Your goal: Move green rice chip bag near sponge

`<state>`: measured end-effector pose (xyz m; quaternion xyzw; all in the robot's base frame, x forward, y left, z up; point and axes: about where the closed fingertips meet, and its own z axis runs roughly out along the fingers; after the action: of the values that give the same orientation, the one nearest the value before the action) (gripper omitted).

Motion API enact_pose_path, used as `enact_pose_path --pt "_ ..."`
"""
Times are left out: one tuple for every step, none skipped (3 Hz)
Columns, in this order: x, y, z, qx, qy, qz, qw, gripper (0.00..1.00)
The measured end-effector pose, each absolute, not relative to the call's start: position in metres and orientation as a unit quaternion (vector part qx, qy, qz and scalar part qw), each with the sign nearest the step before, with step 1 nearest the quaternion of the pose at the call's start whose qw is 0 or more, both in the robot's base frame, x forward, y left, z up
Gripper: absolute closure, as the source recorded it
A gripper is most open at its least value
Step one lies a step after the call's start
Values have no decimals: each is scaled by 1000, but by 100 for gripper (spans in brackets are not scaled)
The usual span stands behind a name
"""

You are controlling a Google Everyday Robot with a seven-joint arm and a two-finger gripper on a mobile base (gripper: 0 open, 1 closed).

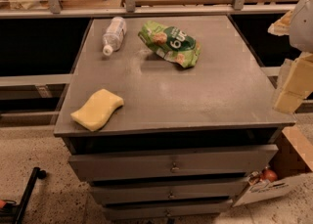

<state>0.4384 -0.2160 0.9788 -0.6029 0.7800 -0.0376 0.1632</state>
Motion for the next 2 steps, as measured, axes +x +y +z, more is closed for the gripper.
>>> enact_pose_path --pt "438 -216 979 -603 780 -38 163 0" --pt "465 -213 983 -604 774 -38 186 0"
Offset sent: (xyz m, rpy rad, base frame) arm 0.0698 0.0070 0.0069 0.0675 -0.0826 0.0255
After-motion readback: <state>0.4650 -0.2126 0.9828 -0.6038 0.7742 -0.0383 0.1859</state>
